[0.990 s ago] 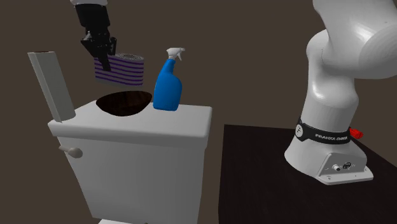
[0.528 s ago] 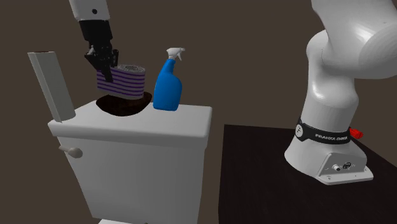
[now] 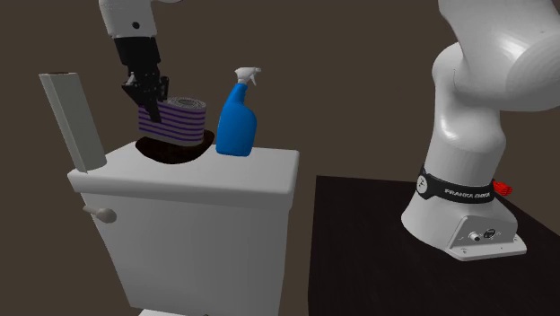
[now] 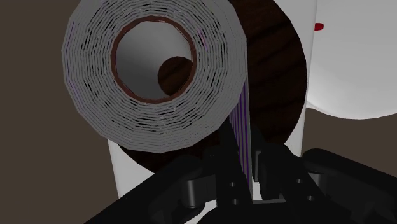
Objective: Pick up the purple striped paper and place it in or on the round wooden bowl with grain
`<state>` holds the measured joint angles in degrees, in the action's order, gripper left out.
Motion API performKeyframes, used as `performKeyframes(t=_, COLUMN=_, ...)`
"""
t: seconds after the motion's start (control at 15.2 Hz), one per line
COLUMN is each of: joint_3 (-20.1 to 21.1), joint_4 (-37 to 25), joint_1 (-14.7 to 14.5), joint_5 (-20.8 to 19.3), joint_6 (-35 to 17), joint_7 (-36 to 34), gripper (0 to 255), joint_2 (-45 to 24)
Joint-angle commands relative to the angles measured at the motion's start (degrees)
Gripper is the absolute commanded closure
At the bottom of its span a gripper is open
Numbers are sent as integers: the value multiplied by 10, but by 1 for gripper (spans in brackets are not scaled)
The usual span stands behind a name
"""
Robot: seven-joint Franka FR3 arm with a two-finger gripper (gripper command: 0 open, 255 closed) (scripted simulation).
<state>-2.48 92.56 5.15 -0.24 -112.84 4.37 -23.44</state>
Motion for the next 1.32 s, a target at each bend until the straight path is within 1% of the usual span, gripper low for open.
performKeyframes(t=0.0, joint_3=0, joint_4=0, joint_1=0, joint_5=0, joint_6=0, joint_7=0, gripper=255, joint_2=0)
performKeyframes(t=0.07, joint_3=0, joint_4=0, joint_1=0, joint_5=0, joint_6=0, joint_7=0, gripper=255, joint_2=0)
performKeyframes(t=0.13, joint_3=0, joint_4=0, joint_1=0, joint_5=0, joint_6=0, joint_7=0, gripper=0, joint_2=0)
performKeyframes(t=0.46, joint_3=0, joint_4=0, joint_1=0, joint_5=0, joint_6=0, joint_7=0, gripper=0, joint_2=0)
performKeyframes(t=0.73, joint_3=0, joint_4=-55, joint_1=-1, joint_5=0, joint_6=67, joint_7=0, gripper=0, joint_2=13)
performKeyframes(t=1.25, joint_3=0, joint_4=-55, joint_1=-1, joint_5=0, joint_6=67, joint_7=0, gripper=0, joint_2=13)
